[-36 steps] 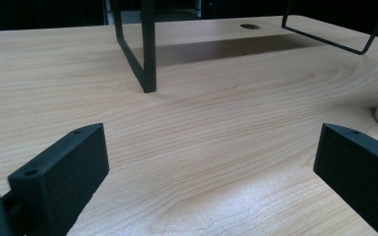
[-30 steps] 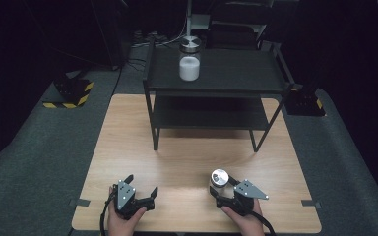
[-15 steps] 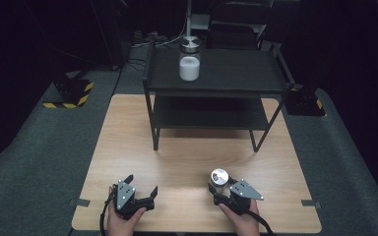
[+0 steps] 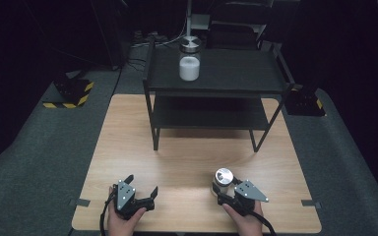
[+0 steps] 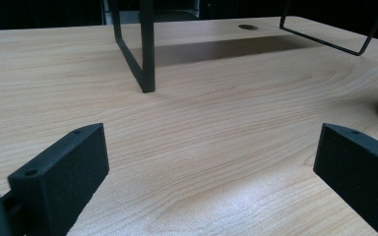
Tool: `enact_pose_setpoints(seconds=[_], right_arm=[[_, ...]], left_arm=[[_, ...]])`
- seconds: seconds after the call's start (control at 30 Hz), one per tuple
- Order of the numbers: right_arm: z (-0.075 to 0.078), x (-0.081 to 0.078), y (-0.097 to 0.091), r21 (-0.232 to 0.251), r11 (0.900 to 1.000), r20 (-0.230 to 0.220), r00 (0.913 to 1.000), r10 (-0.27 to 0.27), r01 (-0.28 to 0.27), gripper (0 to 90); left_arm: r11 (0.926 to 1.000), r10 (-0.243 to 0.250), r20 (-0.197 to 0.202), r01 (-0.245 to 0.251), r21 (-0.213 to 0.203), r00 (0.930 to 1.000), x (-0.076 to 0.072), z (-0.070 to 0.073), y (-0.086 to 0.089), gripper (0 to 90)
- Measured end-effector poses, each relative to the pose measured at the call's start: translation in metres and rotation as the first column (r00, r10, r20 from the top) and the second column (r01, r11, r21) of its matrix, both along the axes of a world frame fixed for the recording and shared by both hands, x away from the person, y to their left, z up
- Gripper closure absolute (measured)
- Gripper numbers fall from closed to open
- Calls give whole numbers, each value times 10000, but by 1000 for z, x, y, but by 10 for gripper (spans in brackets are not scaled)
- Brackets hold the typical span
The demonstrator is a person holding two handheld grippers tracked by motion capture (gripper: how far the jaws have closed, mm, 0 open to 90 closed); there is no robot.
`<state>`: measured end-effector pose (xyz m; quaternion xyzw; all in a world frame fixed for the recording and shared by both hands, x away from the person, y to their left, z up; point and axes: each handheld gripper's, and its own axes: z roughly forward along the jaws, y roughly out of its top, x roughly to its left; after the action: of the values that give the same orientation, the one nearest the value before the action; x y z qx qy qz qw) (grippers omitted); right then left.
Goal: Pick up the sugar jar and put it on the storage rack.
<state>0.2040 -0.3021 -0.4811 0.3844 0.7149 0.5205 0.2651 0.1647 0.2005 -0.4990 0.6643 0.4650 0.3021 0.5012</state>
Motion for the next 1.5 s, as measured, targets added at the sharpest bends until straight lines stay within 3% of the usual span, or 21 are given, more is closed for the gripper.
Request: enact_pose_setpoints(seconds=[0.17,0.4,0.8,1.23,1.27,1.5], right_arm=[[4,-3,-7,18,9997,105,9996,-262,262,305],[12,-8,-21,84,9971,278,9967,-761,759,305],[33,-9,-28,163,9946,691,9923,-1031,1022,305],[71,-6,-28,563,9913,1140,9856,-1252,1194,305],[80,-4,-29,672,9904,1241,9839,-1284,1207,306],[105,6,-29,912,9883,1421,9807,-1346,1225,306]], left_arm=[[10000,-42,-29,42,5,10000,1,0,0,6],[9993,-127,-199,134,348,9997,1,5,-3,6],[9995,-146,-338,156,278,9993,4,6,-2,6],[9995,-222,-306,230,235,9993,3,5,0,6],[9995,-217,-310,225,235,9993,3,5,0,6],[9995,-241,-329,248,213,9992,3,5,1,6]])
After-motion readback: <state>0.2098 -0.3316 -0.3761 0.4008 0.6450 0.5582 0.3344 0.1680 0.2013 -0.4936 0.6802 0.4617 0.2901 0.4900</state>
